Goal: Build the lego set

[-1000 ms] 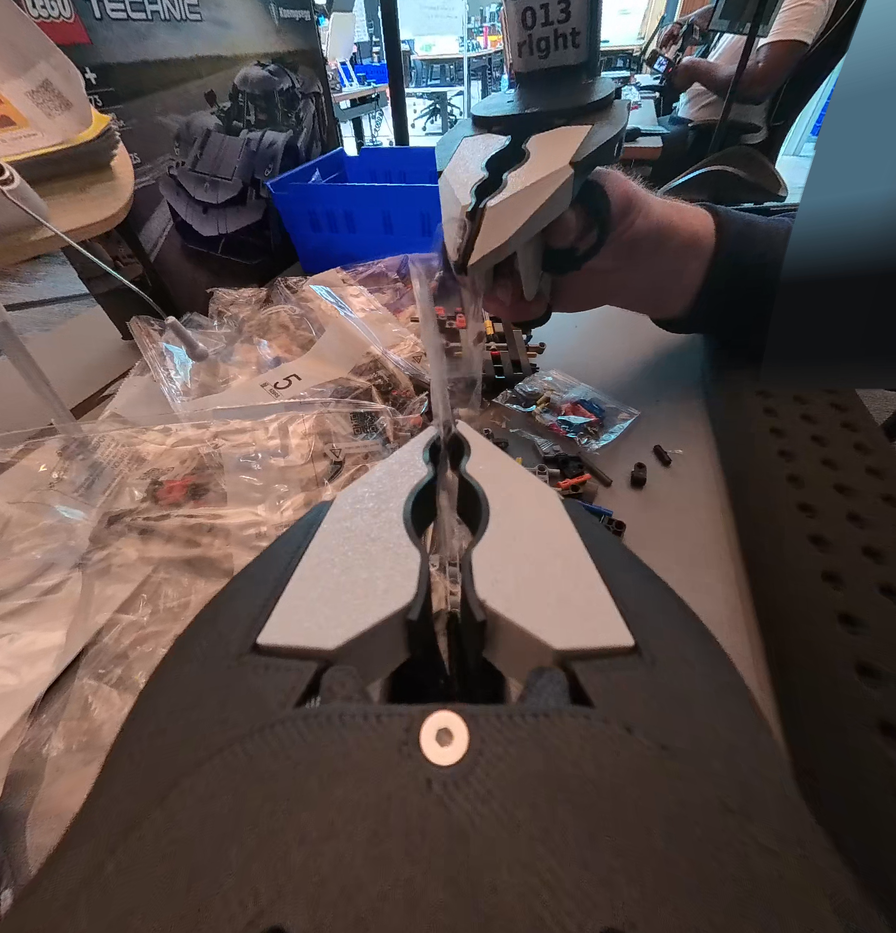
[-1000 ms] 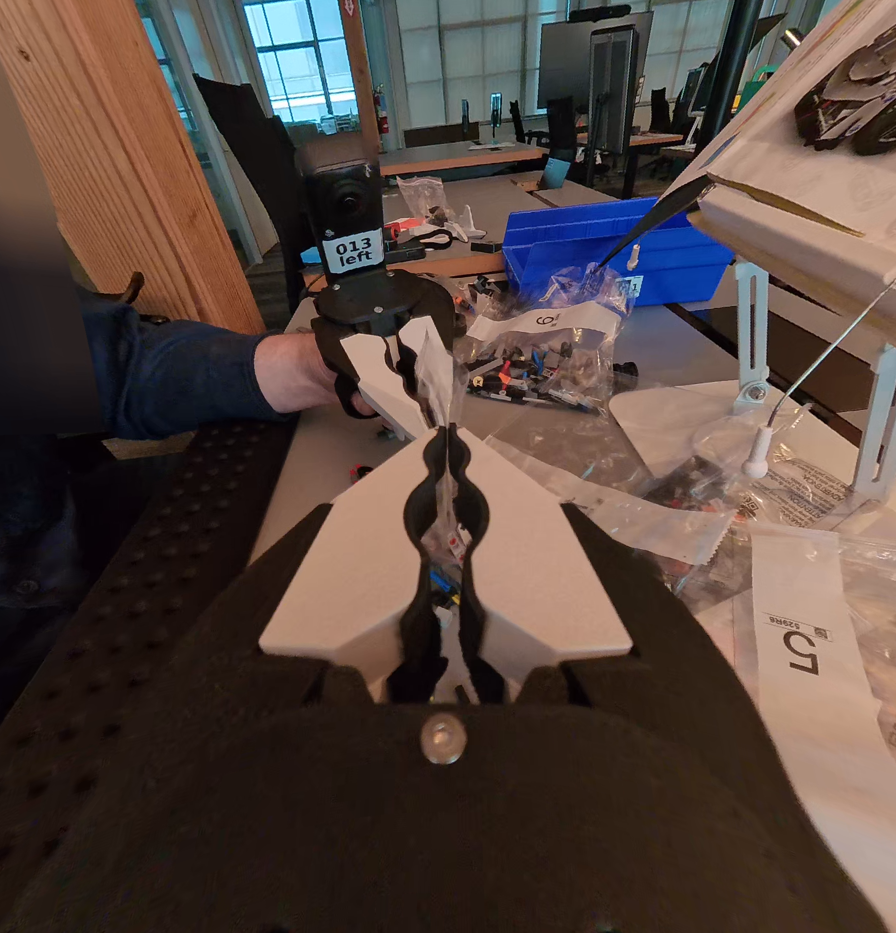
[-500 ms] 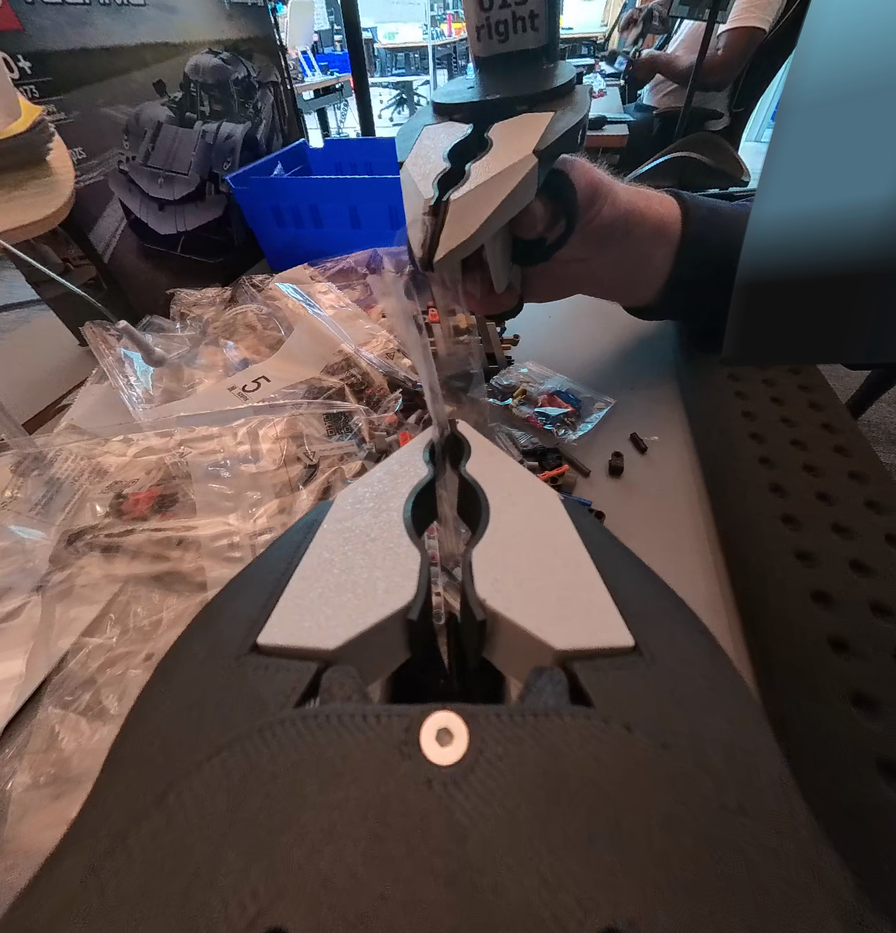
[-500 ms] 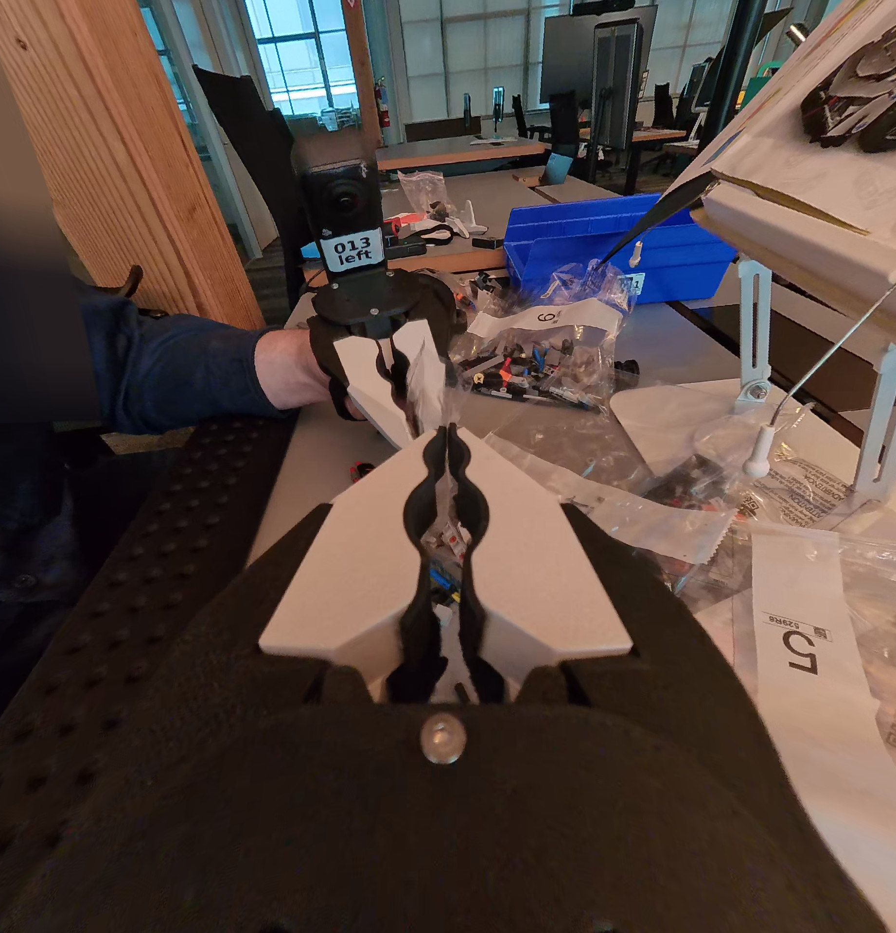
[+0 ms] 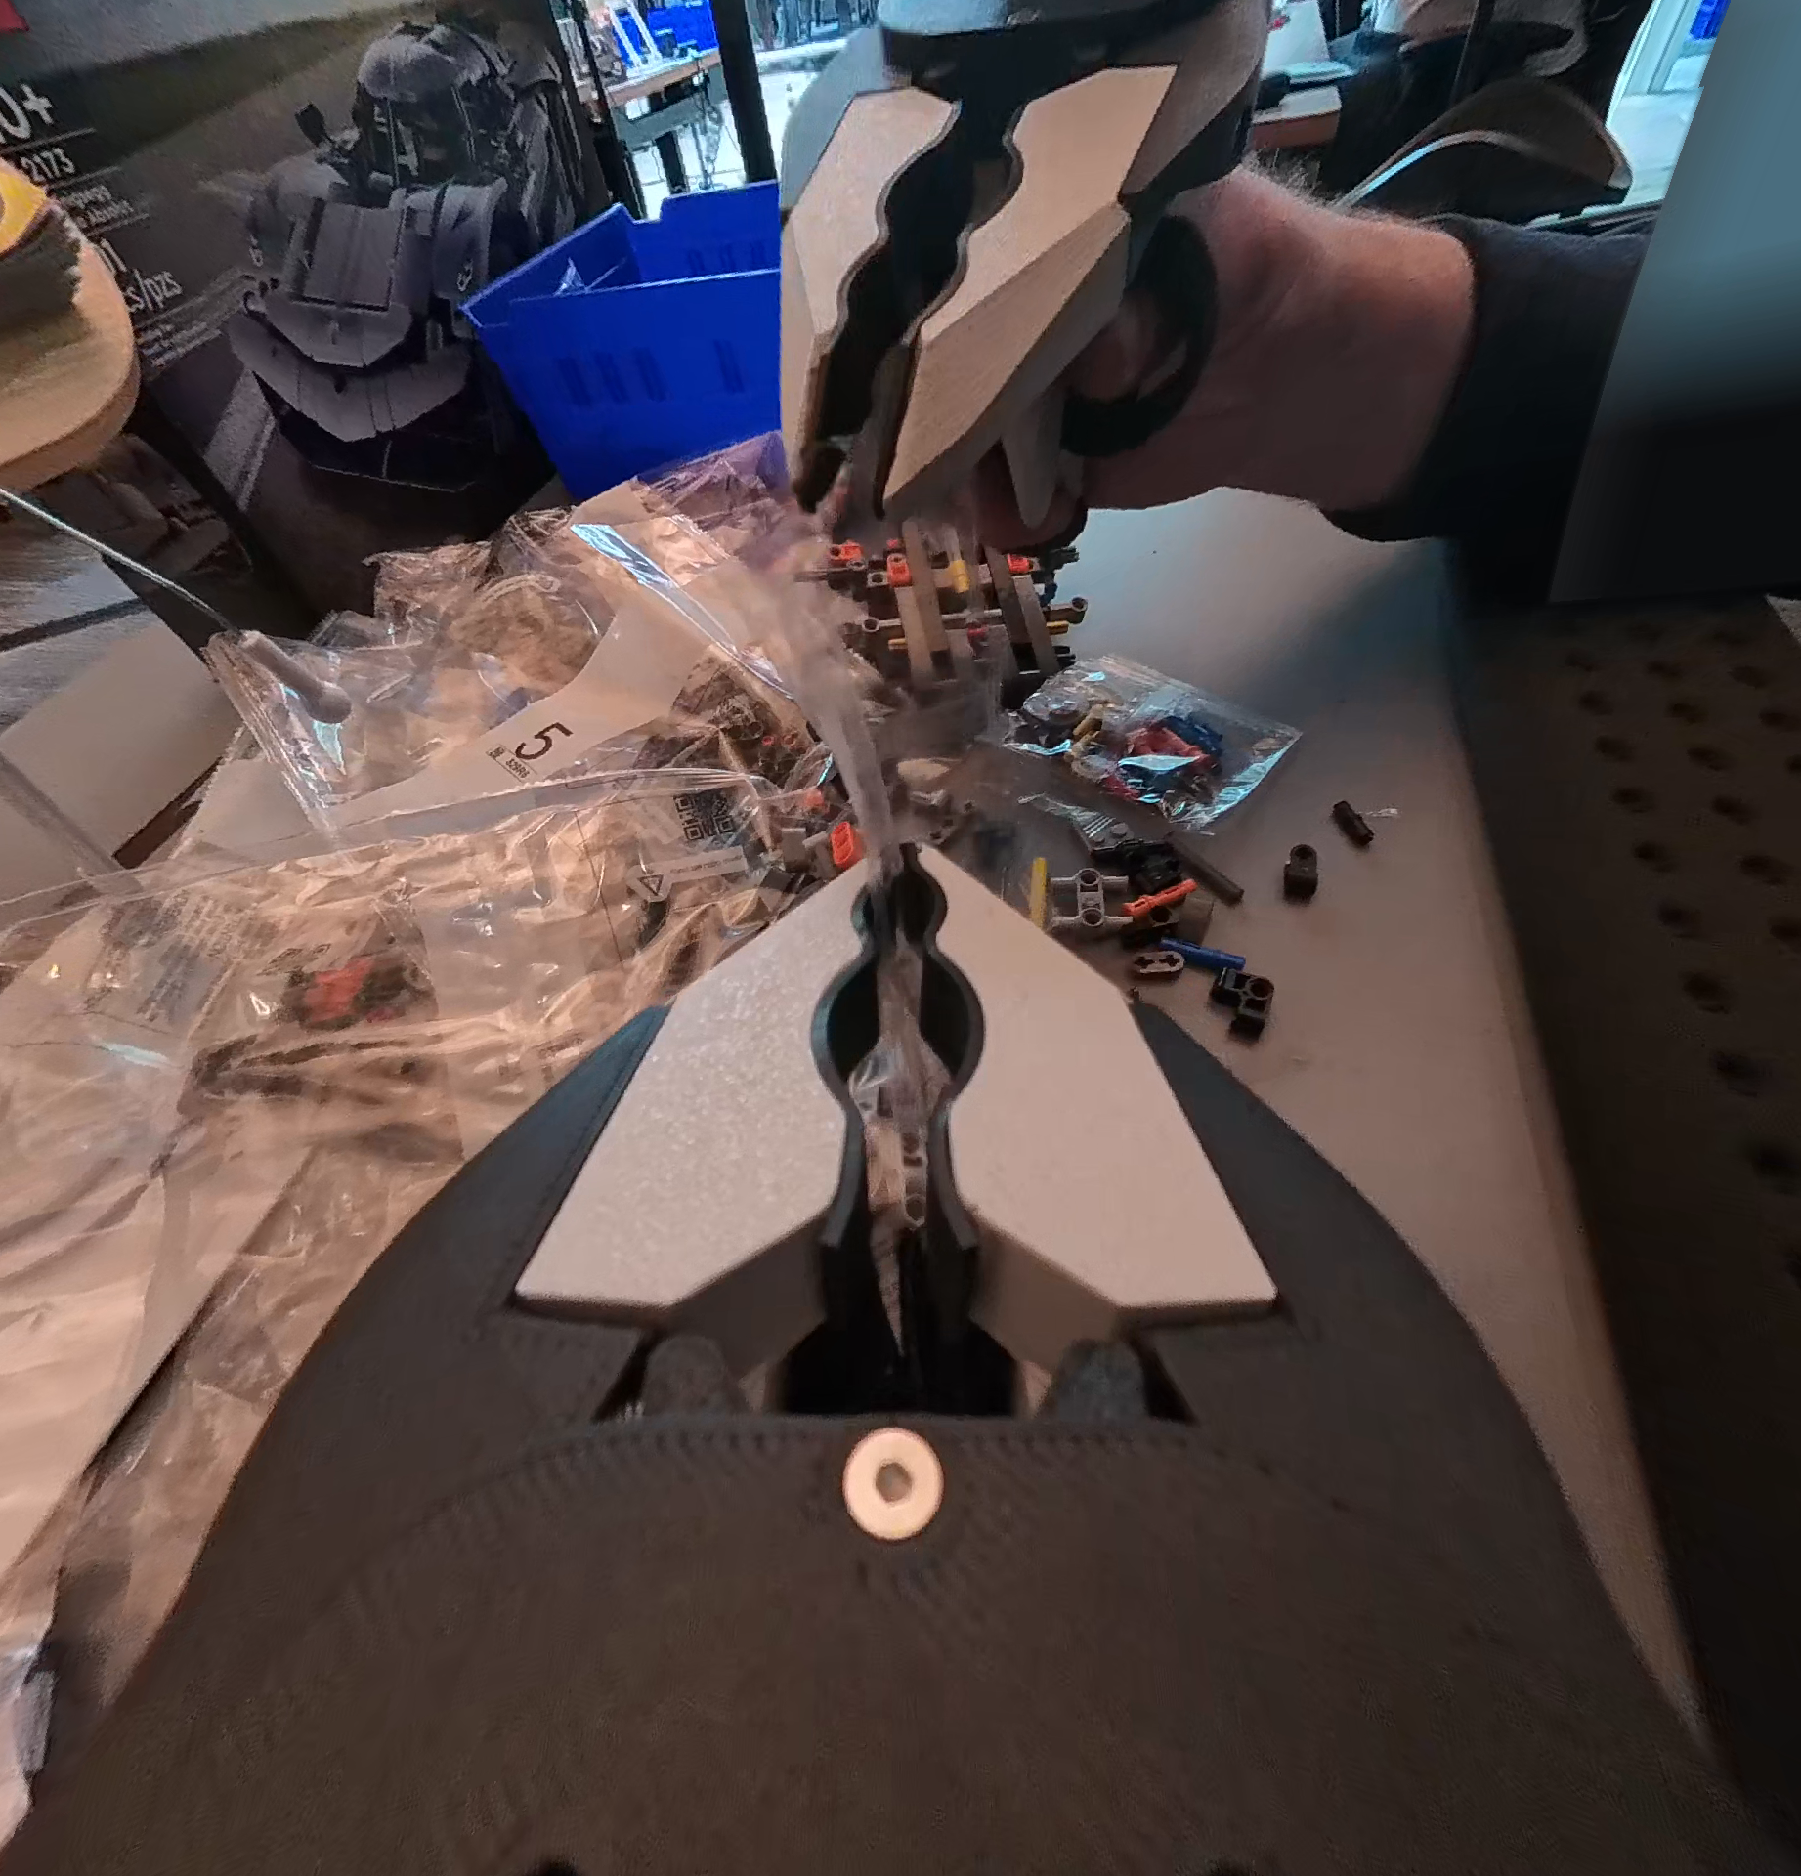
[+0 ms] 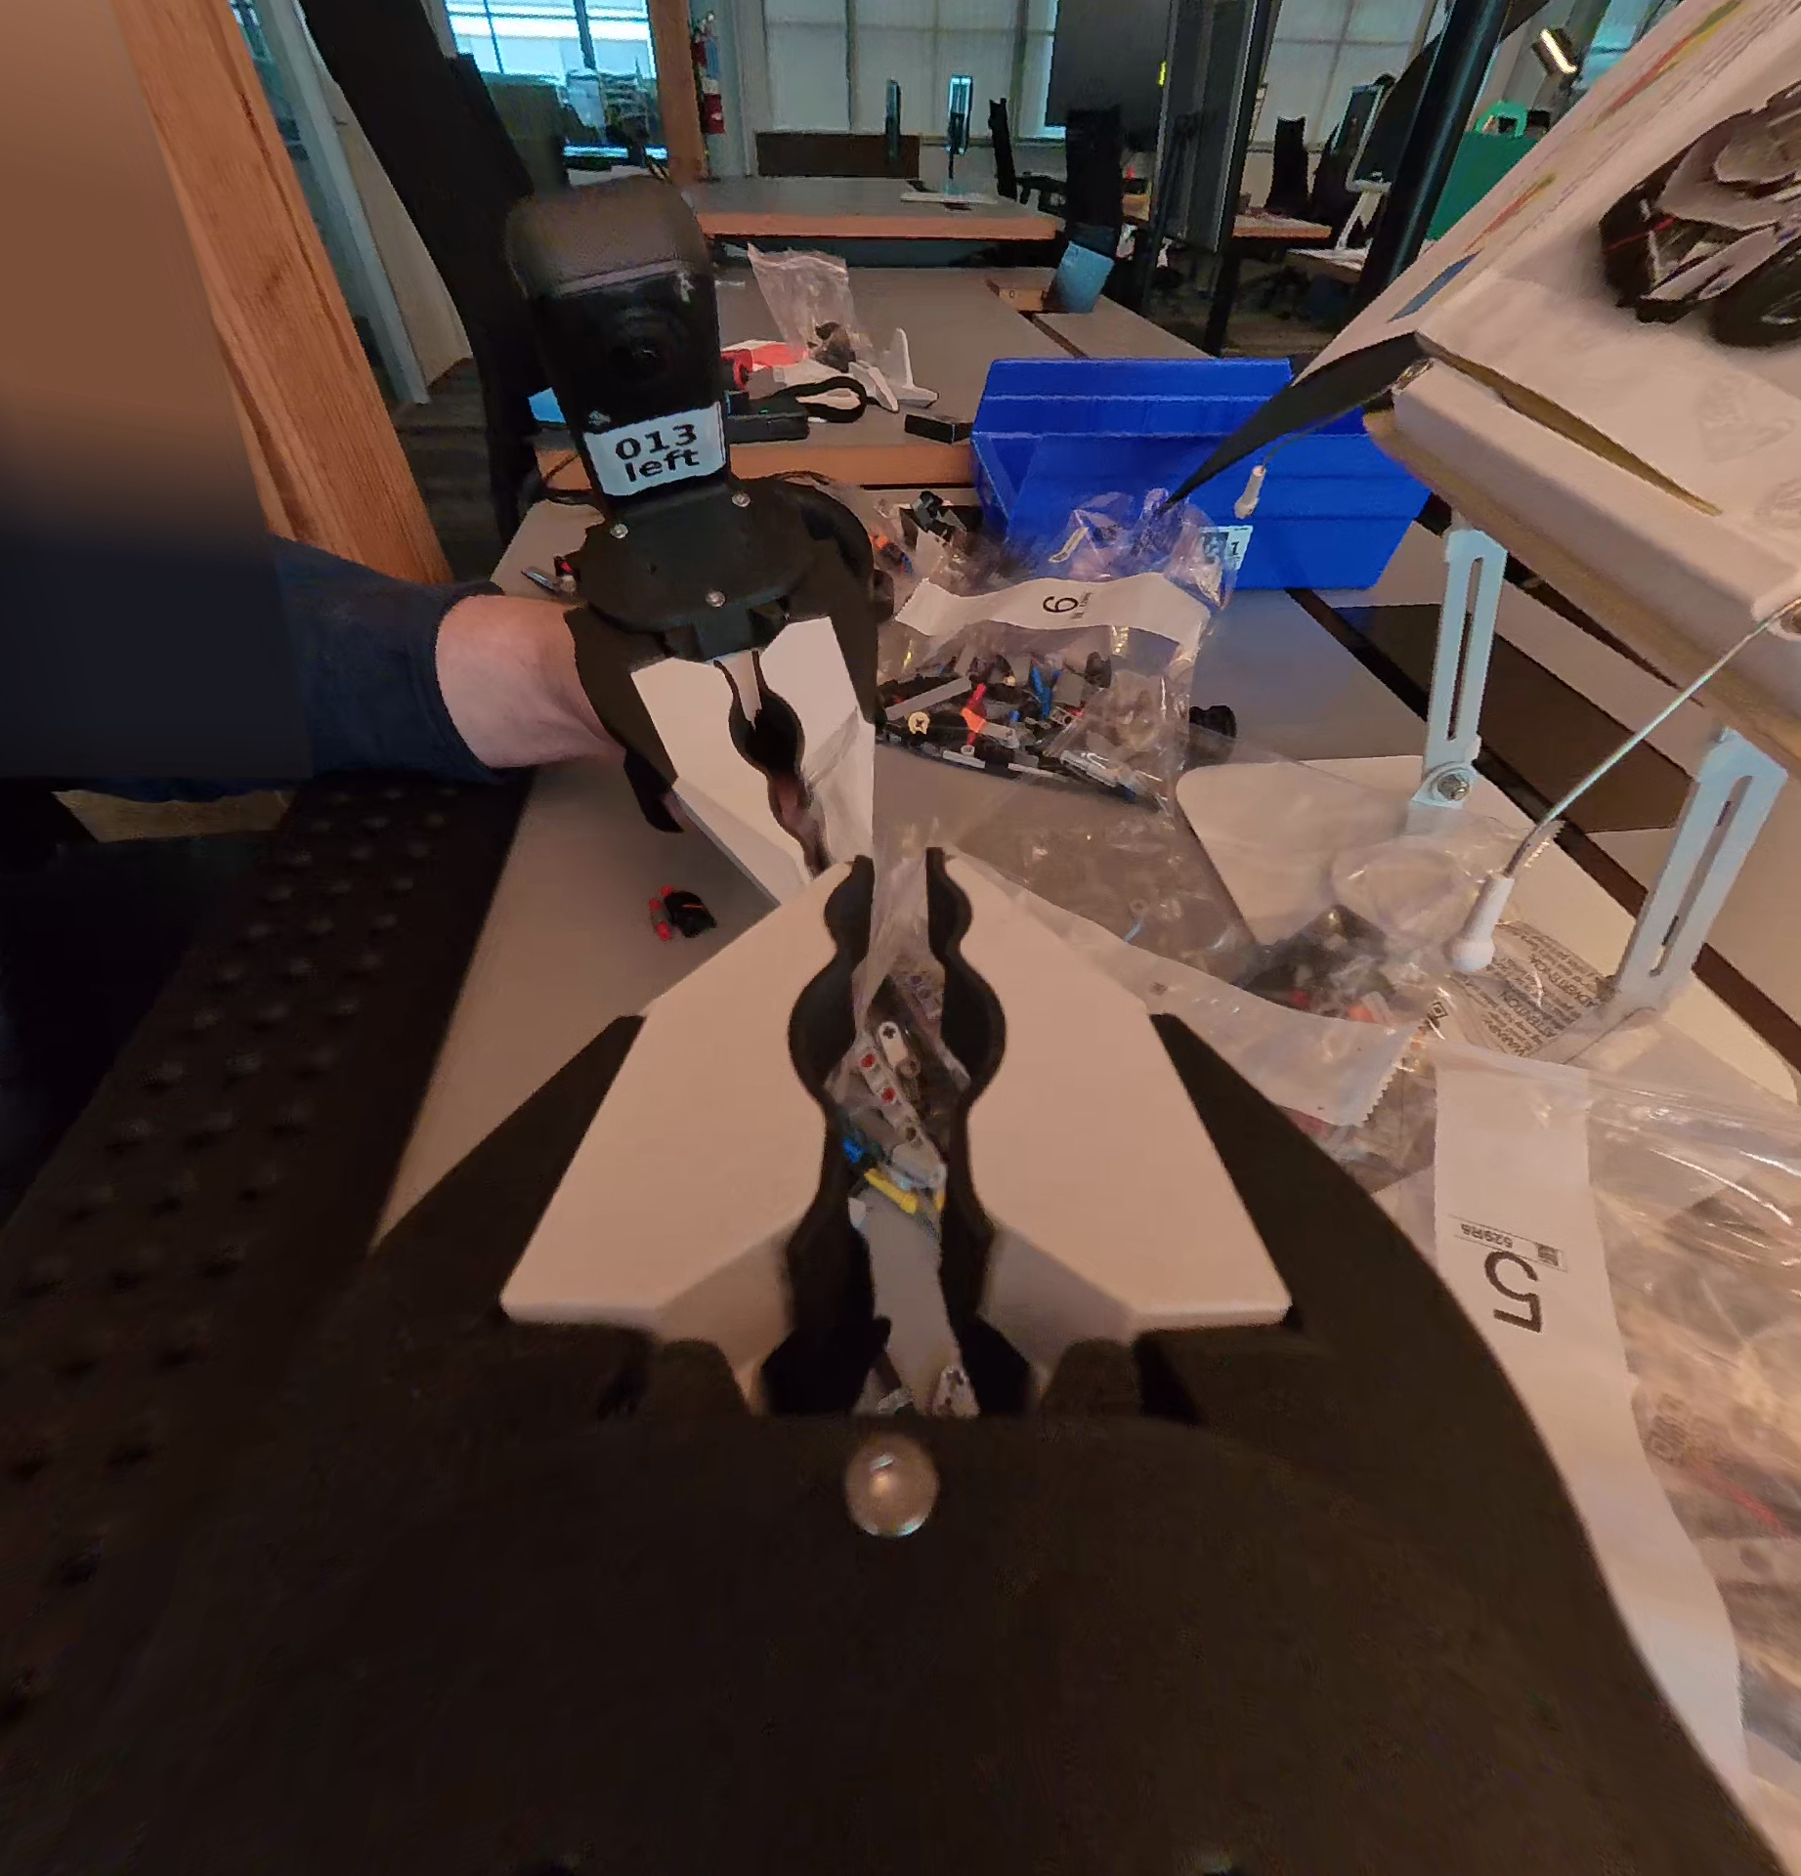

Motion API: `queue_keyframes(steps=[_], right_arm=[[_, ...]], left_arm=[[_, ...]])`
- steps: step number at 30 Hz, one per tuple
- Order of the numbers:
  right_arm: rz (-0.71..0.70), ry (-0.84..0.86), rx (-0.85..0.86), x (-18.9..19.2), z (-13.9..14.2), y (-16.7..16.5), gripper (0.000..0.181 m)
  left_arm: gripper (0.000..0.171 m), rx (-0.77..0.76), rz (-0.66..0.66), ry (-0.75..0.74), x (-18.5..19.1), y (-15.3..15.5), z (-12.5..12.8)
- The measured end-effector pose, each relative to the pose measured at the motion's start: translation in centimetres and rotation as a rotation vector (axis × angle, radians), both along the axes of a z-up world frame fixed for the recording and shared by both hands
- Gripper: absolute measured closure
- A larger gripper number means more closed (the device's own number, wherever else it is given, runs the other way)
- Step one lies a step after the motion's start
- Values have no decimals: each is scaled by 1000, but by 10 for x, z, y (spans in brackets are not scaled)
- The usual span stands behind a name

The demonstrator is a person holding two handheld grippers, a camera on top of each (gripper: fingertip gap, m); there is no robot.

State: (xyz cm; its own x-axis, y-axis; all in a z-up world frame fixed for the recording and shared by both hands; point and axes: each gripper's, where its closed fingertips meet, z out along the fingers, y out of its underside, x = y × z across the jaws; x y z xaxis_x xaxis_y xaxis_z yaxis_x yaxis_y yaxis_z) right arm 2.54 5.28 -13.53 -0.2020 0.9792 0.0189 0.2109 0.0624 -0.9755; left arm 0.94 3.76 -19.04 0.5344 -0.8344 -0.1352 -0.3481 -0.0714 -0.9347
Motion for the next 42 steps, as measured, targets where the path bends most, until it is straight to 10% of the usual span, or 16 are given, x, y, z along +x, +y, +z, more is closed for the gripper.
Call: queue_keyframes(steps=[19,42], right_arm=[[-56,-108,322,-11,-19,-9,162],[19,-131,171,-13,-26,-19,164]], left_arm=[[171,-6,-9,72,5,-1,-12],[171,6,-21,78,8,-2,-12]])
